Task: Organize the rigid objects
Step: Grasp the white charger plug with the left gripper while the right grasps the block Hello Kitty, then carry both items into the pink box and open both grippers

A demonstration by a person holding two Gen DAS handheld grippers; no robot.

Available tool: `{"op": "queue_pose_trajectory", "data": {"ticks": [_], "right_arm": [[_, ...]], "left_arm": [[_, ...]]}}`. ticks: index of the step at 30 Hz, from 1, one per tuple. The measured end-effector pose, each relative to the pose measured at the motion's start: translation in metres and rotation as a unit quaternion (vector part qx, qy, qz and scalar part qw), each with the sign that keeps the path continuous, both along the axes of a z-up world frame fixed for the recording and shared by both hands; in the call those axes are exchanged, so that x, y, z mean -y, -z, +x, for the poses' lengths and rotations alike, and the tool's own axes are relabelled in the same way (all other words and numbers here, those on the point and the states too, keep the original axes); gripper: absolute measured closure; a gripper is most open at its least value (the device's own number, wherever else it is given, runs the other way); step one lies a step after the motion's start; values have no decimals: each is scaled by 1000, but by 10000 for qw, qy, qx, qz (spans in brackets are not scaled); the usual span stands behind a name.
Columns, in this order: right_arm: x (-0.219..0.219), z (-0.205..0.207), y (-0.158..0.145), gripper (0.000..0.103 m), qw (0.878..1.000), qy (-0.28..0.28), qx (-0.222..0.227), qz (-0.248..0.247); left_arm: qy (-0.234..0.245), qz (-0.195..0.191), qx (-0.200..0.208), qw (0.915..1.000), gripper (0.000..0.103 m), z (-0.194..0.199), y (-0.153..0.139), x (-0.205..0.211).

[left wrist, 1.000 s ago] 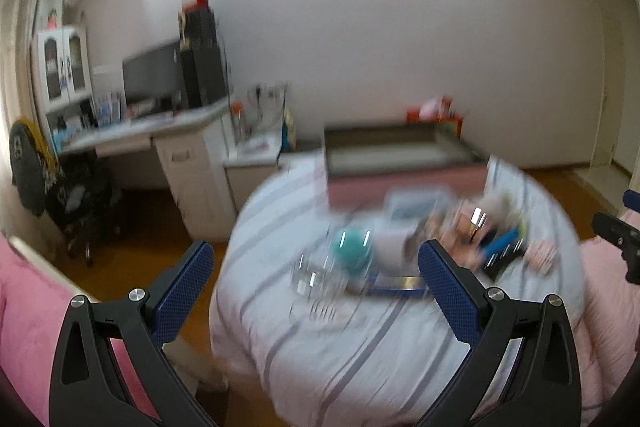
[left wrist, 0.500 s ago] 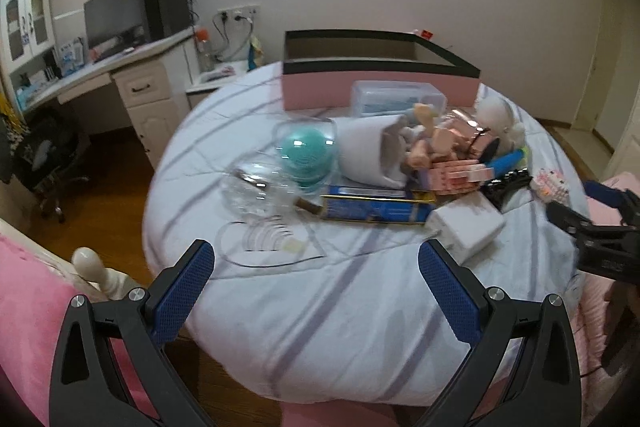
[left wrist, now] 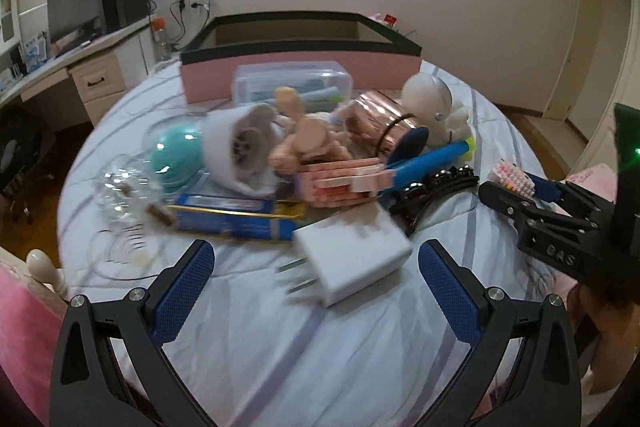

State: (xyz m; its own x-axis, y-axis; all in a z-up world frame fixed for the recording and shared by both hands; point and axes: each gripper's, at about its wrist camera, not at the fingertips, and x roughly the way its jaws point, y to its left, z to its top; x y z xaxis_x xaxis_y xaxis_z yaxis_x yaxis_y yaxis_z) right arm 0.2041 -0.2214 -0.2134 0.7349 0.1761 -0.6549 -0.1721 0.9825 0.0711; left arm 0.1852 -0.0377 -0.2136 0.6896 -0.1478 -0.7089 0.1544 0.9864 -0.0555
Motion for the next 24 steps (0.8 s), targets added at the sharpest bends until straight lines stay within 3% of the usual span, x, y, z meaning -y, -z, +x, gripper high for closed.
{"op": "queue_pose_trajectory", "data": {"ticks": [4,6,9,10,16,24], "right_arm": [[-3,2,2,43,9999,13,83,-101],[-4,4,3,43,9998,13,127,-146],[-3,3,3,43,9998,12,162,-97],[-2,3,3,43,9999,10,162,-47],[3,3,0,43,9998,-21,150,112],[3,-3,-17,43,9994,-6,288,177]], "left_arm": [[-192,341,-121,9992,0,11,13,8],[-152,315,-123,9993,0,11,14,6],[148,209,-57,9997,18,6,11,7],[283,165,-54,9994,32,3,9,8],[417,95,-51,9991,32,-2,4,3],[534,13,239,9983,32,-12,-16,-6]]}}
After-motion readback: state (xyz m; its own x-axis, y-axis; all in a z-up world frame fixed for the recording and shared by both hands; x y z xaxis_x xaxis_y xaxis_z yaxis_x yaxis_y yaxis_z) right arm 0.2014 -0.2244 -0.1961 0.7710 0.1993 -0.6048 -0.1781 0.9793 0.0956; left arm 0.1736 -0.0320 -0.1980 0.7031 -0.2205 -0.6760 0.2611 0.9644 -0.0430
